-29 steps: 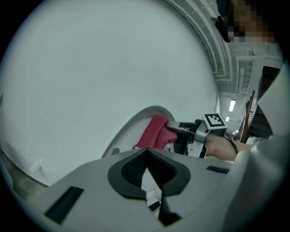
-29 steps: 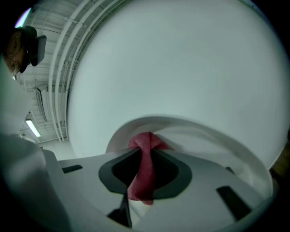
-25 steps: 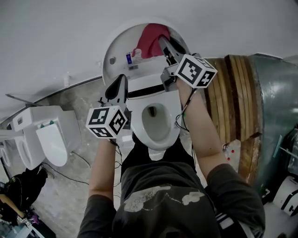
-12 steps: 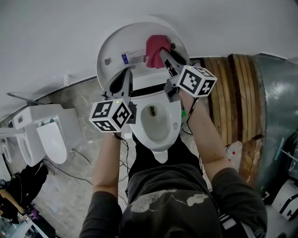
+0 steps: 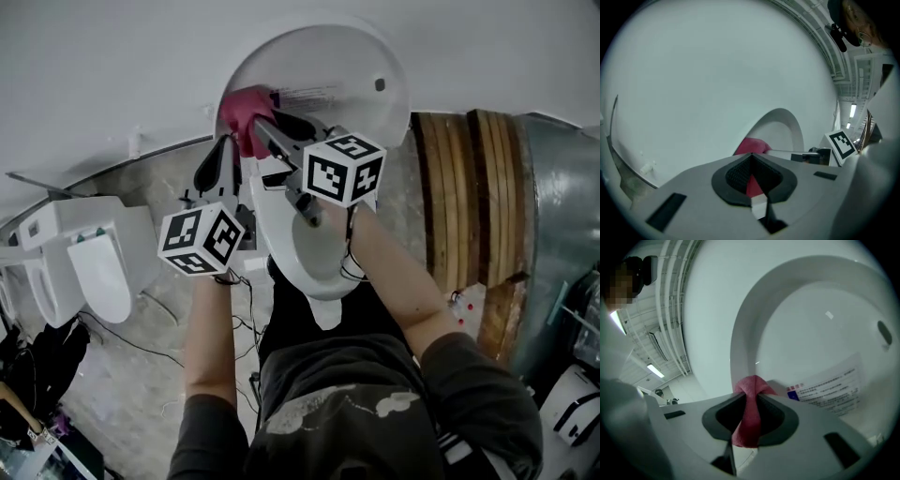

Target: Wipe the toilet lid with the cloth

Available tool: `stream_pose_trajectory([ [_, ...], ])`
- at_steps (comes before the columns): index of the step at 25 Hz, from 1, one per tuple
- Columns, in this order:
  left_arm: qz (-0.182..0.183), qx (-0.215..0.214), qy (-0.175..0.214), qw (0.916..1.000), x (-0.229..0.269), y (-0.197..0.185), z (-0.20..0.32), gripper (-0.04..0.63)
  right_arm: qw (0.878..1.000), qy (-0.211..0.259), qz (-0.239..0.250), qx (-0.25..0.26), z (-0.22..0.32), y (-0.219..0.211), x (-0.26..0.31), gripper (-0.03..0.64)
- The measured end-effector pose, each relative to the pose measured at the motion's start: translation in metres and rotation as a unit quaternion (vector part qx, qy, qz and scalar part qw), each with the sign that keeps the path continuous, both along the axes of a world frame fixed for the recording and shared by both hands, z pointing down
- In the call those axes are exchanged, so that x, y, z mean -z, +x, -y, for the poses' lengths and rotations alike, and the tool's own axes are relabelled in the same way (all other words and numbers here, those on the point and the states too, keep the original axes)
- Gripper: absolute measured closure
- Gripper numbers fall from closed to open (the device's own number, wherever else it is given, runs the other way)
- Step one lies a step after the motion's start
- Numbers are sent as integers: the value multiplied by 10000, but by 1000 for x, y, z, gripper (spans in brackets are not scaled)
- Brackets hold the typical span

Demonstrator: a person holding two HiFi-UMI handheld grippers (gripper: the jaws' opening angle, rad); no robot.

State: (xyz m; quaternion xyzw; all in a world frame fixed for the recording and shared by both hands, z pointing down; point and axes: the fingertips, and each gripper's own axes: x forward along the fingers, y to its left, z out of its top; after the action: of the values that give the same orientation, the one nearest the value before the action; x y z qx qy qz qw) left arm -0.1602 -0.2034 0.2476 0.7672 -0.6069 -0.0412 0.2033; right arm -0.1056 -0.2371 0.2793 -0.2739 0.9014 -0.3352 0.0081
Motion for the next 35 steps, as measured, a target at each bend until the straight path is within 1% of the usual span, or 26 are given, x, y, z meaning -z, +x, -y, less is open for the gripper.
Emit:
stream_pose_trajectory([
  [3, -21, -49, -117, 9999, -11, -15, -9, 589, 10000, -26, -28, -21, 2, -24, -7, 549],
  [5, -28, -130, -179, 9998, -16, -17, -13, 589, 9999, -35, -21, -162, 6, -25, -10, 549],
  [6, -34, -180, -201, 9996, -18, -12, -14, 589, 9997, -18, -7, -259, 10, -18, -10, 549],
  [10, 8, -412, -241, 9989, -24, 18, -14, 589, 9975, 65, 40, -703, 24, 34, -8, 549],
  [14, -10, -572, -258, 9980, -27, 19, -7, 589, 9937, -56, 81, -1116, 38, 65, -18, 549],
  [16, -51, -617, -258, 9978, -27, 28, -5, 588, 9913, -51, 56, -1315, 47, 90, -18, 549],
  [23, -203, -804, -256, 9962, -33, 90, -1, 589, 9817, -71, 99, -1900, 56, 179, -16, 549],
  [27, -322, -840, -293, 9955, -44, 121, -2, 588, 9810, -79, 103, -1935, 49, 207, -23, 549],
  [29, -379, -837, -315, 9953, -50, 130, -2, 589, 9818, -89, 65, -1896, 48, 213, -27, 549],
  [31, -410, -783, -315, 9956, -53, 126, -4, 589, 9829, -66, 21, -1839, 46, 207, -29, 549],
  [35, -323, -540, -277, 9976, -57, 88, -15, 589, 9884, -164, 49, -1511, 26, 162, -38, 549],
])
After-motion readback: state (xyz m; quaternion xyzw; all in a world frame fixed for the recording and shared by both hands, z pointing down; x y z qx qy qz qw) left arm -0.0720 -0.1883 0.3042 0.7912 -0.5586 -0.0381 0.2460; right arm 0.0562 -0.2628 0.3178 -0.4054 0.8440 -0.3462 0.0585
